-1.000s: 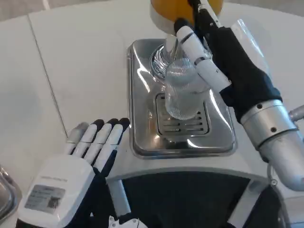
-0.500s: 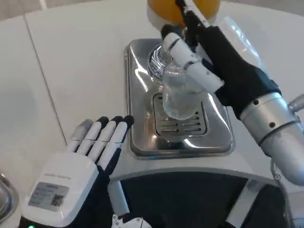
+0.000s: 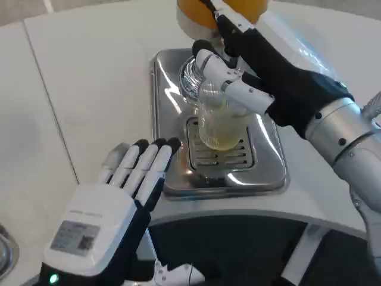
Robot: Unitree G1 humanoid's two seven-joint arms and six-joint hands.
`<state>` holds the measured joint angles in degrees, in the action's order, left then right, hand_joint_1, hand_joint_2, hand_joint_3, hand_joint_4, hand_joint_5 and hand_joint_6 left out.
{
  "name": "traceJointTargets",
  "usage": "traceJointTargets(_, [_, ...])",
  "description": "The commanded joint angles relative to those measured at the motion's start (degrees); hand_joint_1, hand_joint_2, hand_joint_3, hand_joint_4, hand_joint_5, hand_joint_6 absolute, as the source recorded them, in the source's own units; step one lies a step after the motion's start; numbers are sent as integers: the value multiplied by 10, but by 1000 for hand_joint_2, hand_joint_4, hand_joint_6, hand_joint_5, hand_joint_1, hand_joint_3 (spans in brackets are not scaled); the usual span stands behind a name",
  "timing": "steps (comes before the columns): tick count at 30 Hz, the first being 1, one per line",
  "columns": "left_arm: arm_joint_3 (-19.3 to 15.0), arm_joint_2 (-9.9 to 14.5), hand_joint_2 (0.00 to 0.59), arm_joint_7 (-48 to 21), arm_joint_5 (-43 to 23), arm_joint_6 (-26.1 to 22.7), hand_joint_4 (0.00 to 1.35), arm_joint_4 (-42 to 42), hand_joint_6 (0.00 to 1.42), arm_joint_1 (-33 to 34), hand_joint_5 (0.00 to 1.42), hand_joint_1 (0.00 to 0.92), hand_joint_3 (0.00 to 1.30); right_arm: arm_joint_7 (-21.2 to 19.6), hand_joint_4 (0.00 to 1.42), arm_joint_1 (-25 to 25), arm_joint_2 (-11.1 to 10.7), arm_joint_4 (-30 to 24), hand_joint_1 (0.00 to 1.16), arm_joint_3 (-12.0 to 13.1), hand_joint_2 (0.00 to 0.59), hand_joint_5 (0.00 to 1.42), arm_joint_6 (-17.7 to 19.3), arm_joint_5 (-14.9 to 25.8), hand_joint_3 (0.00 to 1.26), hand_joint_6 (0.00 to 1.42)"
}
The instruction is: Grasp the cup under the faucet to collect the drink, then remove the cup.
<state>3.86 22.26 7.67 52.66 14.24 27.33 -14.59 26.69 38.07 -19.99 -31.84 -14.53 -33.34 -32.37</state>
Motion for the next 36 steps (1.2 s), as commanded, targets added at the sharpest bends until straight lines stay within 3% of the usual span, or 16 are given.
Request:
traceJointTargets(1, [20, -6, 30, -8, 10, -11, 0, -31, 0, 20, 0, 0, 0, 21, 0, 19, -5, -13, 0, -7, 564, 0, 5, 4, 3, 0])
traceJointTargets(10, [39, -17, 28, -1, 22, -42, 0, -82, 0, 68, 0, 0, 0, 34, 0, 24, -10, -17, 0, -9, 570, 0, 7, 4, 4, 0])
traceJointTargets(20, [39, -17, 30, 12, 13, -75, 0, -132, 8, 128, 0, 0, 0, 36, 0, 19, -8, -22, 0, -5, 569, 0, 8, 9, 4, 0])
traceJointTargets(31, [42, -10, 31, 13, 8, -77, 0, -147, 11, 143, 2, 0, 0, 34, 0, 12, -5, -36, 0, -7, 571, 0, 2, 5, 4, 0])
traceJointTargets(36, [40, -7, 31, 14, 6, -76, 0, -148, 11, 142, 3, 0, 0, 2, 0, -20, 22, -65, 0, 15, 577, 0, -28, 2, 4, 0])
